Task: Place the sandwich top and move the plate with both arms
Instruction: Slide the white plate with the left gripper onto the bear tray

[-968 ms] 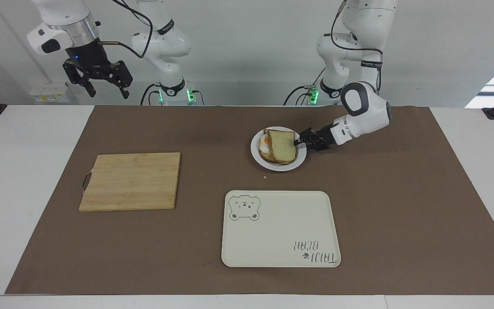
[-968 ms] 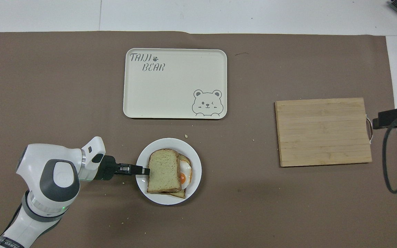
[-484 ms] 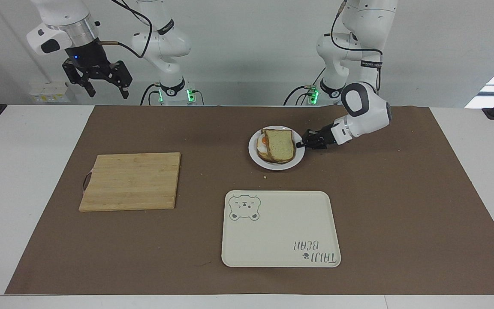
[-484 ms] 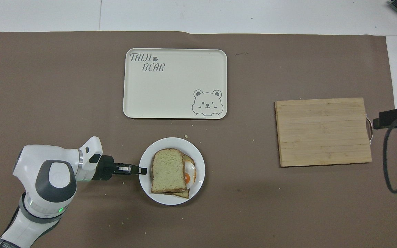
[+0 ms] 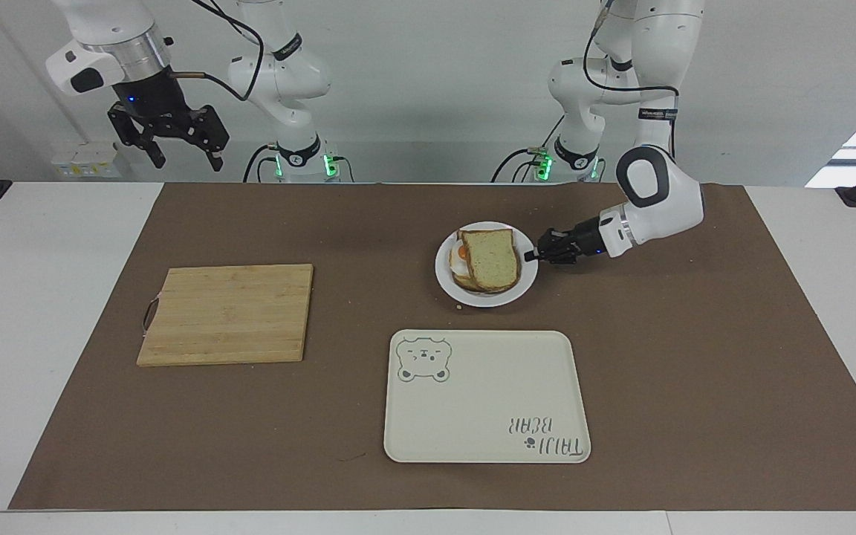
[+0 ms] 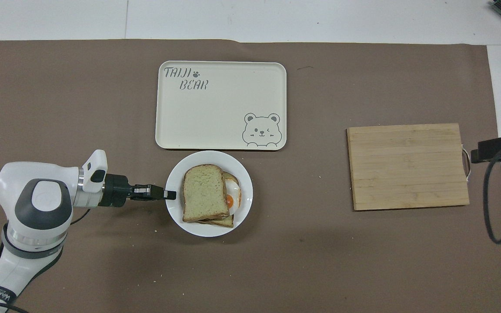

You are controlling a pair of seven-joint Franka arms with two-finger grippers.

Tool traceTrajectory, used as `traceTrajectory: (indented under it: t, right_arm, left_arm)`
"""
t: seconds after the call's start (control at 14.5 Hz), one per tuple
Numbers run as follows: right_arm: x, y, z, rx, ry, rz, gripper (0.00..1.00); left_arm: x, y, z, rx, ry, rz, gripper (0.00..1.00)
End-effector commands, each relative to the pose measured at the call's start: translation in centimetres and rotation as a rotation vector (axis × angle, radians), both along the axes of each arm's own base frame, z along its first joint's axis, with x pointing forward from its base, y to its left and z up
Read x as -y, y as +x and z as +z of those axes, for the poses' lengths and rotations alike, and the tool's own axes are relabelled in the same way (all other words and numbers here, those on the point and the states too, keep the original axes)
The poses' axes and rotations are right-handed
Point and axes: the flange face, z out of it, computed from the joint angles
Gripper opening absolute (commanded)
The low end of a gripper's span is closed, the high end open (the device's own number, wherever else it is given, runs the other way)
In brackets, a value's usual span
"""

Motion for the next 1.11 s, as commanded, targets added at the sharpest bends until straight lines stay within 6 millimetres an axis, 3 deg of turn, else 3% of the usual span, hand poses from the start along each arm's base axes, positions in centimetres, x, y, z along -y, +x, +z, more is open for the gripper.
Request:
traceTrajectory:
  t: [0.0, 0.48, 0.69, 0.83, 1.04]
  right_arm:
    - [0.3, -0.5, -0.1, 0.010, -0.018, 0.016, 1.00]
    - [0.3, -0.5, -0.1, 0.008, -0.018, 0.016, 1.00]
    - [0.3, -0.5, -0.1, 0.010, -0.018, 0.016, 1.00]
    - [0.2, -0.5, -0.1, 0.010, -0.018, 0.017, 1.00]
    - [0.2, -0.5, -0.1, 0.010, -0.018, 0.017, 1.00]
  left_arm:
    - [0.6, 4.3, 1.6, -0.029, -0.063, 0.022, 0.00]
    - [2.7, 14.2, 5.3, -0.091, -0.058, 0.173, 0.00]
    - [2.8, 17.8, 4.6, -0.074, -0.082, 0.194, 0.00]
    - [3.2, 19.7, 2.9, -0.068, -0.081, 0.197, 0.00]
    - [3.8, 22.2, 1.8, -0.029, -0.079, 0.224, 0.00]
